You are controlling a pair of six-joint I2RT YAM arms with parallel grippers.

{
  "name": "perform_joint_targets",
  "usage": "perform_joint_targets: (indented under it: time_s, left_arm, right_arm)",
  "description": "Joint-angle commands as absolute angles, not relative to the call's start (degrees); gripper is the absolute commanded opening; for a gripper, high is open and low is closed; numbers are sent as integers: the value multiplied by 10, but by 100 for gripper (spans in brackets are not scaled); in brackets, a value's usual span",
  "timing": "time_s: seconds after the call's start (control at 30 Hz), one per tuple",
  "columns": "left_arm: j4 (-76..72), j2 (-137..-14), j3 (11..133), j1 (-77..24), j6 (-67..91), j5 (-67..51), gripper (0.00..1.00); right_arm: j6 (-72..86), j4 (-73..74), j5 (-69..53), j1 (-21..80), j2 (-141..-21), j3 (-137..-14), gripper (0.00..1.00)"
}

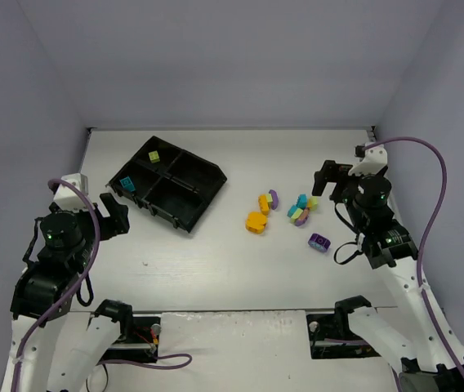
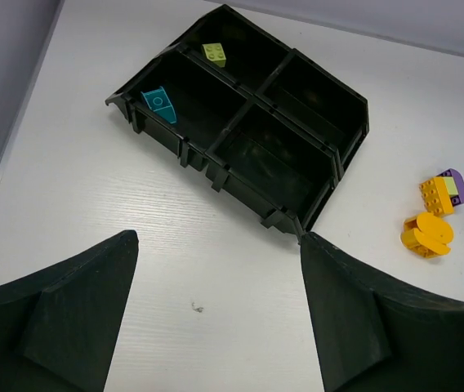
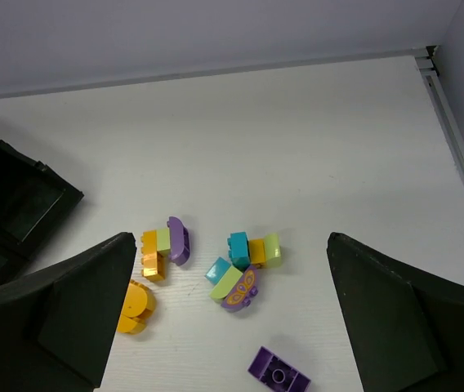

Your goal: Sort the legos into containers by color

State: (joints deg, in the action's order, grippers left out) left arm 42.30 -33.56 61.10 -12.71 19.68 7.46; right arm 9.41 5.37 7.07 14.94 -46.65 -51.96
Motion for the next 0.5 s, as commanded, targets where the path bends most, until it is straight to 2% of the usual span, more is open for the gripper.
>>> perform_joint_targets:
  time_s: [0.0, 0.17, 0.3, 0.47]
  left_arm:
    - [401, -341, 612, -129, 211, 58, 74]
    - [385, -372, 629, -129, 200, -24, 74]
    - [410, -464, 689, -130, 211, -63, 75]
    - [407, -553, 748, -183, 234, -60, 75]
  right_arm:
    - [112, 13, 80, 149, -479, -543, 100]
    - [166, 41, 105, 149, -504, -555, 100]
    - [191, 61, 110, 149, -527, -564, 100]
    - [207, 78, 128, 149, -552, -569, 100]
